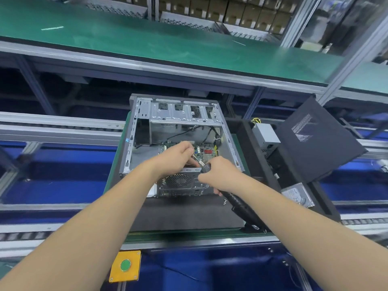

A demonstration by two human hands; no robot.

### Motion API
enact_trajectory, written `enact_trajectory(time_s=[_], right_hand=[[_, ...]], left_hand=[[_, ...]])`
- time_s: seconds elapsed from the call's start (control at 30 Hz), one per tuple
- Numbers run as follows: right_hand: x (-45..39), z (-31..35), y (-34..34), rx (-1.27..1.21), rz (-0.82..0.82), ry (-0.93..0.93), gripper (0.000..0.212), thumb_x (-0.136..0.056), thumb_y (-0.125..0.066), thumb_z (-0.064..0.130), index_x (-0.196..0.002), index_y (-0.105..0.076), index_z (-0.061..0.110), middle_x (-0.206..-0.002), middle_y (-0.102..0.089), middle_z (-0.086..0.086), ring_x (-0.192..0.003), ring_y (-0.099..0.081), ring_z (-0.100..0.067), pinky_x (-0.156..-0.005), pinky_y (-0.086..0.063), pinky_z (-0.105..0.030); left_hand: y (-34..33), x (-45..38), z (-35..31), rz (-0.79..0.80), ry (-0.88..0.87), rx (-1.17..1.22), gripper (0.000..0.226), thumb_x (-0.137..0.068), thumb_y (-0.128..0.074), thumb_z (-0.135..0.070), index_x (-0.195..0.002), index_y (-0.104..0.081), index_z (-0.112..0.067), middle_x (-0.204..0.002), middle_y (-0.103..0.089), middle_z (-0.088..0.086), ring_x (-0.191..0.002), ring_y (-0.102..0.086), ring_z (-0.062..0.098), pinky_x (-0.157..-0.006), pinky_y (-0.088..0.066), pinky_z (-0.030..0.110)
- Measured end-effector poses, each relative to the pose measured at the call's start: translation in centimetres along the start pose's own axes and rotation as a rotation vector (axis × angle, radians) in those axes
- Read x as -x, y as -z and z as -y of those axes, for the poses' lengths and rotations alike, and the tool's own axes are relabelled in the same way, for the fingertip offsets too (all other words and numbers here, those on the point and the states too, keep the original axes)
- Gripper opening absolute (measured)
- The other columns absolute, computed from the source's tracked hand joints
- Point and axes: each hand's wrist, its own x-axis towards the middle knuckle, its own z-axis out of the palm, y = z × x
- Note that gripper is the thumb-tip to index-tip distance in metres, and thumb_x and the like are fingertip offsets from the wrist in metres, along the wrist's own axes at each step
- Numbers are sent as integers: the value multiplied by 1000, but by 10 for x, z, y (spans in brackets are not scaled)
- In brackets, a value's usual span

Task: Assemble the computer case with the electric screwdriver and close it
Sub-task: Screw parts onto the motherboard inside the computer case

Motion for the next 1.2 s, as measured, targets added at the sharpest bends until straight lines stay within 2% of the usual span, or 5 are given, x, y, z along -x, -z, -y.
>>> enact_trajectory(time_s=[0.37, 0.53, 0.67, 0.93, 1.2], right_hand=[[-6, -3, -1, 1, 18, 26, 18, -84, -61, 21, -93, -51, 8, -62, -64, -11, -40, -63, -23, -41, -50, -28], [-4, -4, 0, 5, 43, 6, 32, -83, -61, 25, -107, -55, 5, -73, -75, -19, -47, -64, -27, -49, -56, -33], [0, -5, 0, -18, 51, -5, 37, -82, -61, 22, -111, -55, -1, -73, -74, -22, -47, -61, -28, -49, -53, -32], [4, -4, 2, -9, 38, -10, 31, -83, -61, 20, -103, -58, -3, -70, -71, -24, -44, -58, -27, -48, -53, -31], [5, 7, -1, 158, -43, -35, 18, -89, -61, 22, -77, -55, 9, -47, -62, -5, -40, -59, -24, -46, -49, -24]], left_hand=[[6, 2, -2, 58, -12, -95, 25, -111, -30, -32, -103, -50, -19, -103, -76, -7, -85, -61, -19, -76, -42, 20], [8, 1, 1, 70, -34, -143, 23, -110, -33, -33, -95, -49, -29, -94, -75, -20, -88, -63, -7, -79, -45, 32], [8, 4, -1, 91, -58, -201, 21, -109, -34, -33, -96, -50, -29, -97, -74, -24, -91, -61, 33, -89, -50, 53], [6, 4, -2, 69, -73, -226, 20, -109, -34, -31, -97, -50, -27, -94, -75, -19, -81, -56, 22, -83, -51, 49], [0, 5, -4, 14, -41, -218, 21, -110, -34, -27, -99, -51, -20, -102, -74, -11, -105, -65, 17, -92, -48, 37]])
